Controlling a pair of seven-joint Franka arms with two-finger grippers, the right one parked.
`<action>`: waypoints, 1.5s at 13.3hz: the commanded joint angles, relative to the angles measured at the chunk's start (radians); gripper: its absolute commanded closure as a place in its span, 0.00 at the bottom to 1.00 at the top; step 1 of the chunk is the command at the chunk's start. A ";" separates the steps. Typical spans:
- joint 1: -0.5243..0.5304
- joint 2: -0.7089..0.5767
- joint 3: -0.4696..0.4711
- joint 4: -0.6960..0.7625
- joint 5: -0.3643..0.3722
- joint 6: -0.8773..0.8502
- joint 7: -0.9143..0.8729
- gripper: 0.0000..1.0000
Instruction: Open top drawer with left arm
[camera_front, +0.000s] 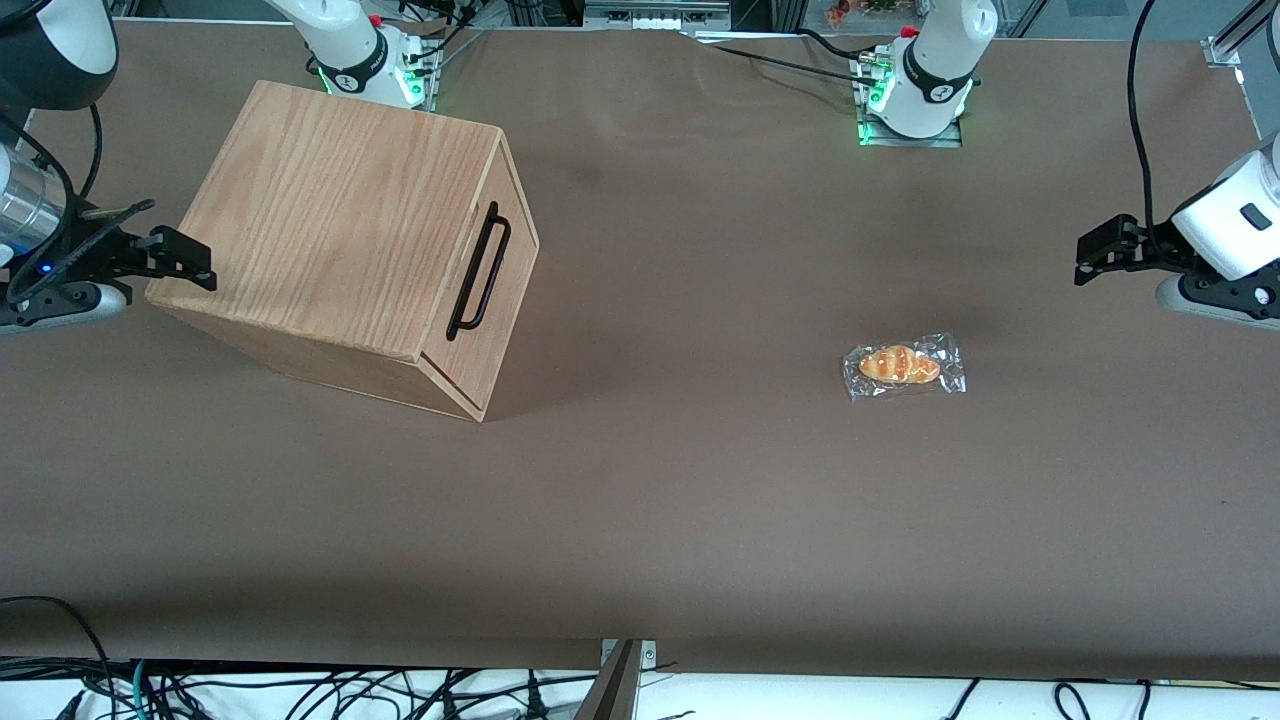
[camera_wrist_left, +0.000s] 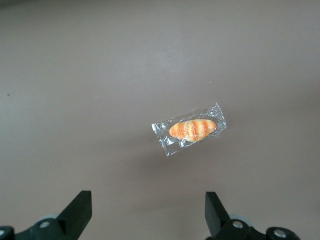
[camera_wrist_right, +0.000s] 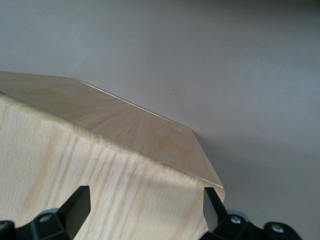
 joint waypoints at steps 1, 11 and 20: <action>0.003 -0.008 -0.002 -0.007 -0.015 0.010 0.000 0.00; 0.014 0.049 0.001 -0.016 -0.231 -0.002 -0.023 0.00; -0.299 0.273 -0.048 -0.007 -0.629 0.158 -0.330 0.00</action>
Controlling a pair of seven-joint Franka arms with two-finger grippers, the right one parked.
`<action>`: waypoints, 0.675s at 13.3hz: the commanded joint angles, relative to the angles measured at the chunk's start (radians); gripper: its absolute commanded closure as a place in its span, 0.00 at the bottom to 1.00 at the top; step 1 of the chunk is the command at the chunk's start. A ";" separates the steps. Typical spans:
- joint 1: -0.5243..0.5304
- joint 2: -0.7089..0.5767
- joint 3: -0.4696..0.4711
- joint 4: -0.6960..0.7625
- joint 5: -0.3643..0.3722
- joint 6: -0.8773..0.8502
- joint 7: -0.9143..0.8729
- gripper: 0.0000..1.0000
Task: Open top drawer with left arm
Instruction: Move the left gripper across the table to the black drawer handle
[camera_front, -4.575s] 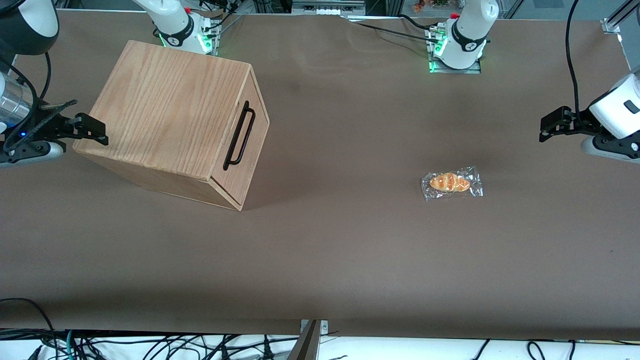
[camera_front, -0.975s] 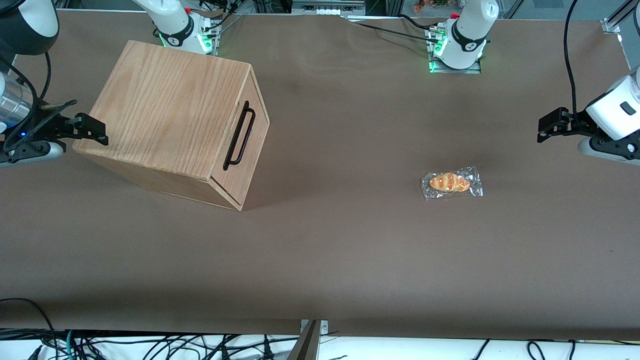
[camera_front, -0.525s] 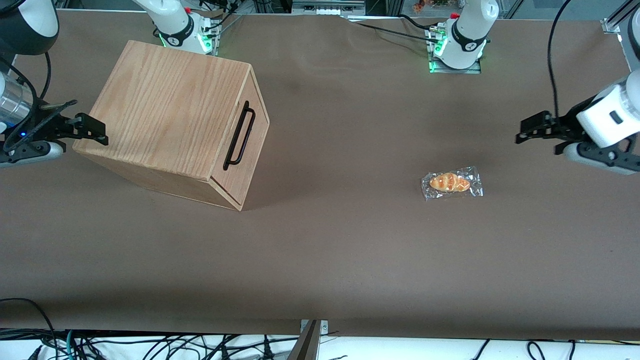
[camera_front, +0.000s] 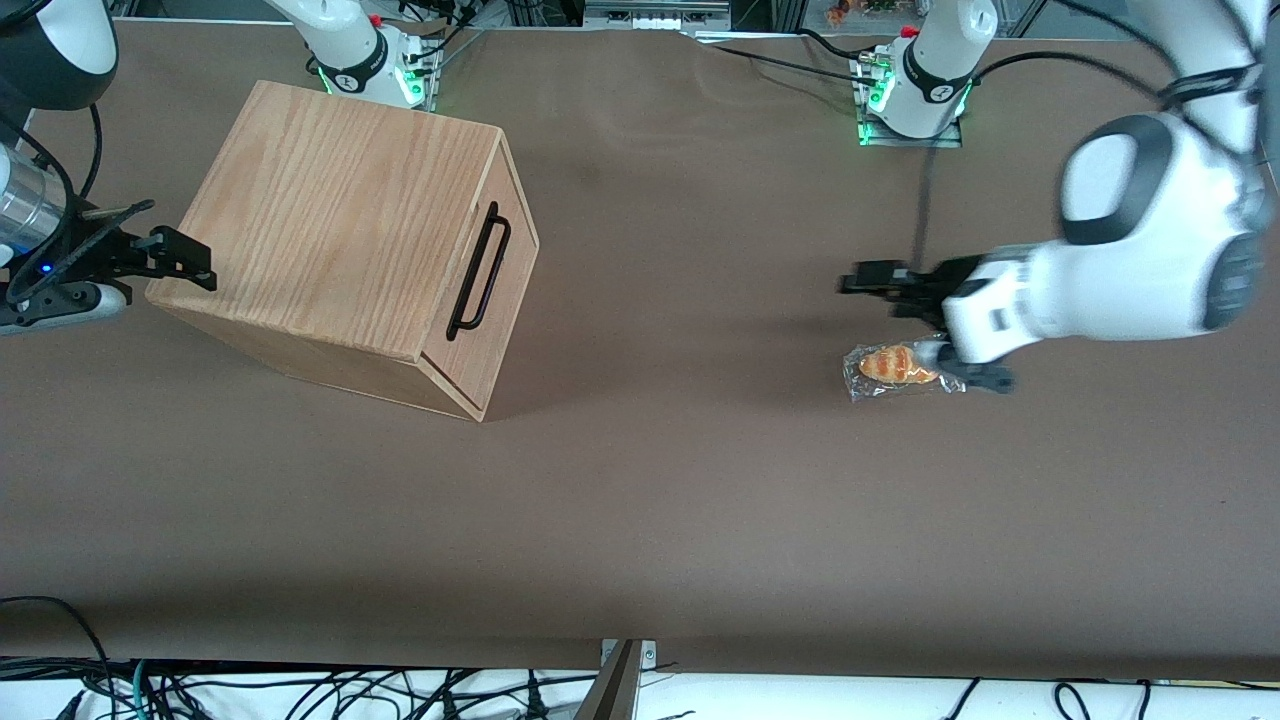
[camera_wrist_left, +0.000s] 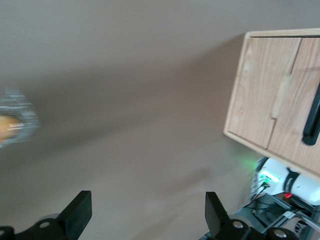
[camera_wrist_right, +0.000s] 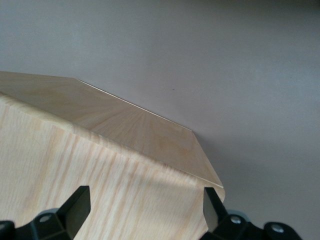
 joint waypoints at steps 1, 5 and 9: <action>-0.174 0.047 0.008 0.023 -0.040 0.167 -0.221 0.00; -0.396 0.119 0.008 0.026 -0.069 0.465 -0.535 0.00; -0.532 0.177 0.008 0.029 -0.120 0.642 -0.664 0.00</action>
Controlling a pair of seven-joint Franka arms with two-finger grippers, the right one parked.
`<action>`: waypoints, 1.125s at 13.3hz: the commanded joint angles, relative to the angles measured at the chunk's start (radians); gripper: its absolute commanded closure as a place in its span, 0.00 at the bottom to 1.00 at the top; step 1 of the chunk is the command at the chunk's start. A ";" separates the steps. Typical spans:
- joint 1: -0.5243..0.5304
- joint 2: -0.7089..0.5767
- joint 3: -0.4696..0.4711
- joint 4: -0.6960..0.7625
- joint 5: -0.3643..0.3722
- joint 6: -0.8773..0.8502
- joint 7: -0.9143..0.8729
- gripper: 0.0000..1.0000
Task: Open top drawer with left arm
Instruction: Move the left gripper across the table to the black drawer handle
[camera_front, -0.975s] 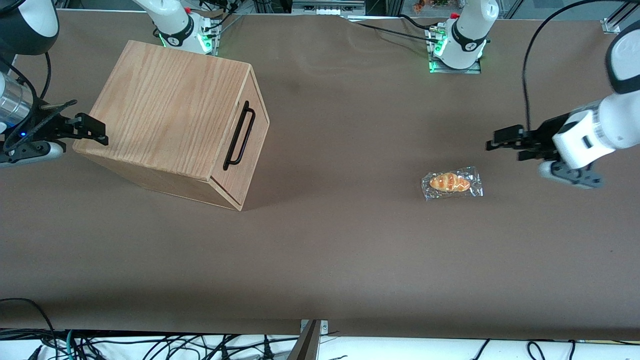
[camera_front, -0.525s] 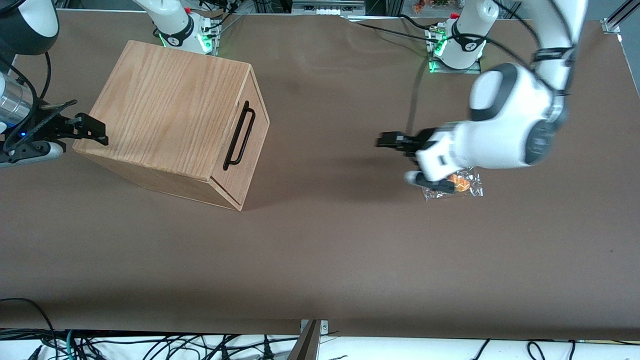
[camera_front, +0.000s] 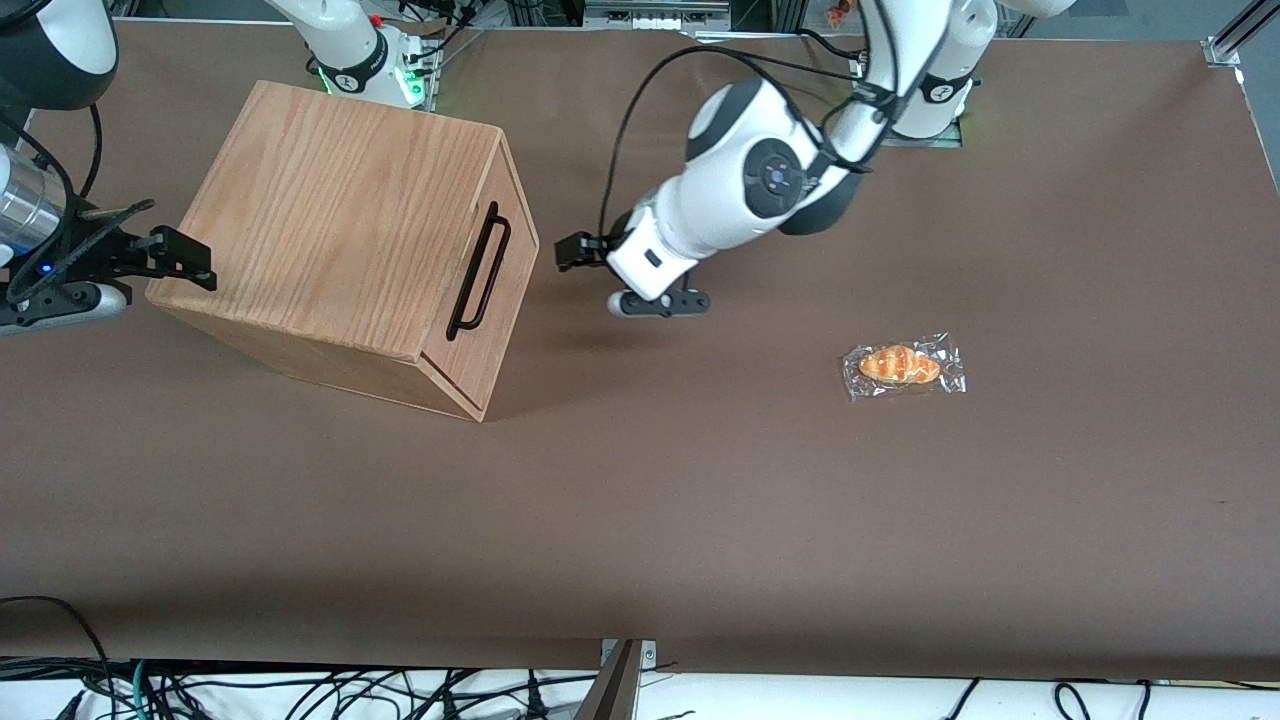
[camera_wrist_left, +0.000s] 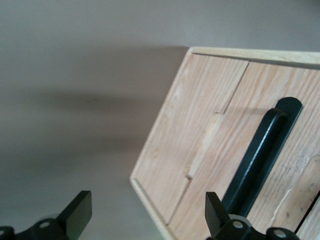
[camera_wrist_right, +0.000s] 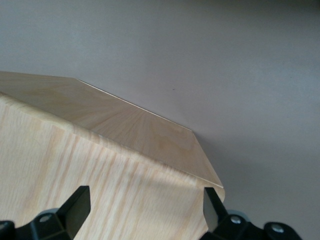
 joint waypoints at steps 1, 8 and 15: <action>-0.054 0.041 0.016 0.033 -0.035 0.053 -0.054 0.00; -0.079 0.156 -0.031 0.177 -0.054 0.057 0.058 0.00; -0.079 0.166 -0.051 0.177 -0.043 0.055 0.137 0.00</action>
